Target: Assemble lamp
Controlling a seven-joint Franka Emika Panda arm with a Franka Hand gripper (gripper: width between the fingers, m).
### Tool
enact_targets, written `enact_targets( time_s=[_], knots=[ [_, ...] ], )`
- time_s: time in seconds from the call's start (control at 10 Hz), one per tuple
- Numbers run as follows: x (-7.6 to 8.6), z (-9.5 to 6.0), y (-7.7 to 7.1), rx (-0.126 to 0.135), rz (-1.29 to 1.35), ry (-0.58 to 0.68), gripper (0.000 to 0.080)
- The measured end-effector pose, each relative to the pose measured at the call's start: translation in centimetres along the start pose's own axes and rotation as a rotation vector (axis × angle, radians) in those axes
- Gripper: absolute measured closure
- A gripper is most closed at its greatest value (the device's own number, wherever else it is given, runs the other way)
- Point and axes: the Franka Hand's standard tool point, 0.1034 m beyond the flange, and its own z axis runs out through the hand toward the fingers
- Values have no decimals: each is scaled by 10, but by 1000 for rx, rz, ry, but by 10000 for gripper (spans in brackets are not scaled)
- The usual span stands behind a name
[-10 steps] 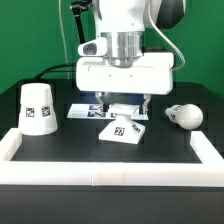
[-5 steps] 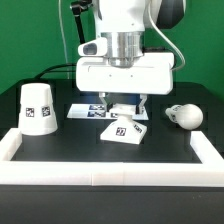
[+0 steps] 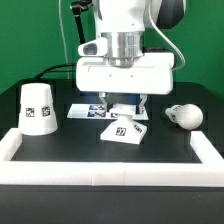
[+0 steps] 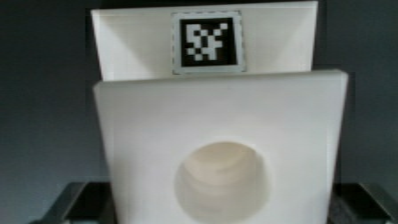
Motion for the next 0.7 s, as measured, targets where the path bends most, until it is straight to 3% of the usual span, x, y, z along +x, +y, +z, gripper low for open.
enact_targets(
  time_s=[0.7],
  knots=[
    [64,5,-45,29,-225,58,262]
  ],
)
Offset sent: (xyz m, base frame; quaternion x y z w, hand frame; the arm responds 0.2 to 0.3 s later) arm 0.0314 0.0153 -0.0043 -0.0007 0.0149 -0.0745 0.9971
